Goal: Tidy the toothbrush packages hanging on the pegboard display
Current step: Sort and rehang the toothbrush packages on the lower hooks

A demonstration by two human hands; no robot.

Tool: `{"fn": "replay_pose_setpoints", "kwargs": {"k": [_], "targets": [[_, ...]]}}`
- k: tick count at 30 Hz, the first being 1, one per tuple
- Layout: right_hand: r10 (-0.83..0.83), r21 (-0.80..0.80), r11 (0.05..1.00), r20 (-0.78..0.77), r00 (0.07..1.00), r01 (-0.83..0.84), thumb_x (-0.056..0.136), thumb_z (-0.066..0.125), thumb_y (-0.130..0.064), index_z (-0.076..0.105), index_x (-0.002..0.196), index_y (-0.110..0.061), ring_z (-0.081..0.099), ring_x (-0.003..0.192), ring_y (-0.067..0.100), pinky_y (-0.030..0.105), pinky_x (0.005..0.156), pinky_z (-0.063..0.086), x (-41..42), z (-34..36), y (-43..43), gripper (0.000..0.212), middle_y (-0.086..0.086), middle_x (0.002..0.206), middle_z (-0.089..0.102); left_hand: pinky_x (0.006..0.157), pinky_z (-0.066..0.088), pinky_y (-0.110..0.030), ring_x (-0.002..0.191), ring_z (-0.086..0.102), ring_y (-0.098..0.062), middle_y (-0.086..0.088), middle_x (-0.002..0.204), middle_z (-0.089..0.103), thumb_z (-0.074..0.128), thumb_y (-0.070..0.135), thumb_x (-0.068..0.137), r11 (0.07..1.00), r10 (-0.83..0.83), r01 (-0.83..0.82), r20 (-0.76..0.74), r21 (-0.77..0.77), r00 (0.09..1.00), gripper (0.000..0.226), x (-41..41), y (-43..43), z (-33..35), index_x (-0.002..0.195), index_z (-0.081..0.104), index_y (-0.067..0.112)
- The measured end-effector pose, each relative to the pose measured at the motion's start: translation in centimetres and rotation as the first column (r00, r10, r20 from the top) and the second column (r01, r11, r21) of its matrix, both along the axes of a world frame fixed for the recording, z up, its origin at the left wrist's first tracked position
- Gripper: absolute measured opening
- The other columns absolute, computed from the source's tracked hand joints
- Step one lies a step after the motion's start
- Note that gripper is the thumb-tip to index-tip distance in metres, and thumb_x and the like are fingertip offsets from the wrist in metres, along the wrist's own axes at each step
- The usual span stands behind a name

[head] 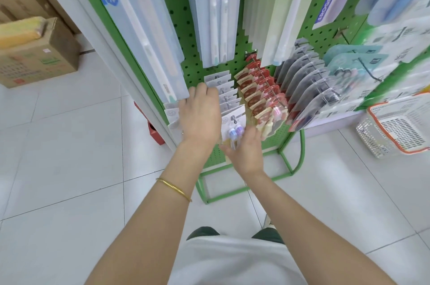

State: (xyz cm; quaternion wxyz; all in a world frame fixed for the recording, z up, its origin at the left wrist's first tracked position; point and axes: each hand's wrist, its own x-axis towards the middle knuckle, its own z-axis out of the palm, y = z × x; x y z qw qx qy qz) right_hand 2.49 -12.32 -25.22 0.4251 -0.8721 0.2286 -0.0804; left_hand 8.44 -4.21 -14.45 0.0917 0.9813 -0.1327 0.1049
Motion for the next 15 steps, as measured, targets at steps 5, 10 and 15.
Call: {"fn": "replay_pose_setpoints", "kwargs": {"k": [5,10,15], "targets": [[0.061,0.001,0.998,-0.045,0.997,-0.061,0.077,0.077,-0.022,0.035,0.136,-0.001,0.039,0.123,0.026,0.030,0.094,0.037,-0.5,0.2,-1.2,0.075,0.013,0.133,0.042,0.069,0.036,-0.037,0.110,0.044,-0.027,-0.008,0.114,0.054,0.046,0.001,0.093,0.999,0.012,-0.014,-0.067,-0.037,0.998,0.025,1.4,-0.4,0.1,0.111,0.061,0.011],[0.074,0.008,0.997,-0.058,0.996,-0.073,0.079,0.076,-0.021,0.034,0.136,-0.002,0.038,0.125,0.026,0.032,0.097,0.037,-0.5,1.0,-1.5,0.073,0.012,0.134,0.039,0.064,0.035,-0.030,0.110,0.044,-0.025,-0.009,0.110,0.055,0.043,0.009,0.097,0.993,-0.014,-0.010,-0.198,-0.121,0.980,0.020,2.7,-0.5,0.4,0.101,0.063,0.011],[0.071,0.024,0.997,-0.073,0.995,-0.069,0.080,0.074,-0.021,0.032,0.138,-0.002,0.037,0.127,0.028,0.032,0.099,0.035,-0.7,1.4,-1.3,0.075,0.014,0.138,0.037,0.046,0.032,-0.020,0.086,0.043,-0.013,0.006,0.085,0.048,0.045,0.007,0.094,0.969,-0.015,-0.034,-0.196,-0.244,0.981,0.020,2.8,-0.4,-0.4,0.104,0.060,0.001]]}}
